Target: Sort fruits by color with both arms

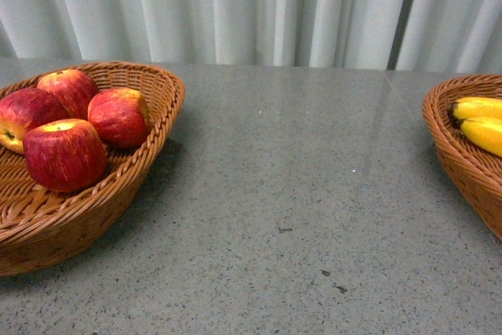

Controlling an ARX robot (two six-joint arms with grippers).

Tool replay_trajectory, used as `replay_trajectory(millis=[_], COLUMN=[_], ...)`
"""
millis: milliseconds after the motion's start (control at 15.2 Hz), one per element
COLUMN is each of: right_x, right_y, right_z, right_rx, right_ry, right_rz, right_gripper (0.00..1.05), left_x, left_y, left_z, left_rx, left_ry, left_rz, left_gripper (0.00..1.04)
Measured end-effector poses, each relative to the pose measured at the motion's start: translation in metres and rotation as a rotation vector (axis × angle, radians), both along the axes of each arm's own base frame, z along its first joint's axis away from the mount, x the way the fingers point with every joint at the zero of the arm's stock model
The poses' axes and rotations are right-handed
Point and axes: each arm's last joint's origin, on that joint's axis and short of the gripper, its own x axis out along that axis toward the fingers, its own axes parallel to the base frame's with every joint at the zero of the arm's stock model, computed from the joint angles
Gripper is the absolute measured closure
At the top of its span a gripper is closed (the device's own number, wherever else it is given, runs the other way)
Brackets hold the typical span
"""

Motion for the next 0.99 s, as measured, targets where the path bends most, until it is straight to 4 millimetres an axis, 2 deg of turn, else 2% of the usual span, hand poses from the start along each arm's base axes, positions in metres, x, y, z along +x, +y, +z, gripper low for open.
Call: replay_trajectory(millis=[66,592,987], right_x=[0.0001,0.0001,0.0001], right_y=[0.0000,0.0000,0.0000], right_z=[-0.0053,-0.0045,-0.0044], right_rx=[0.001,0.002,0.002], right_ry=[0.016,0.007,0.006], right_rz=[0.000,0.000,0.000], right_gripper=[1.03,1.02,0.28], left_x=[0.0000,0.0000,0.0000], left_y=[0.0000,0.0000,0.0000], left_z=[-0.0001,-0.0001,-0.0001], left_rx=[0.000,0.000,0.000], left_ry=[0.001,0.001,0.001], left_rz=[0.002,0.000,0.000], left_gripper=[0.07,0.07,0.07])
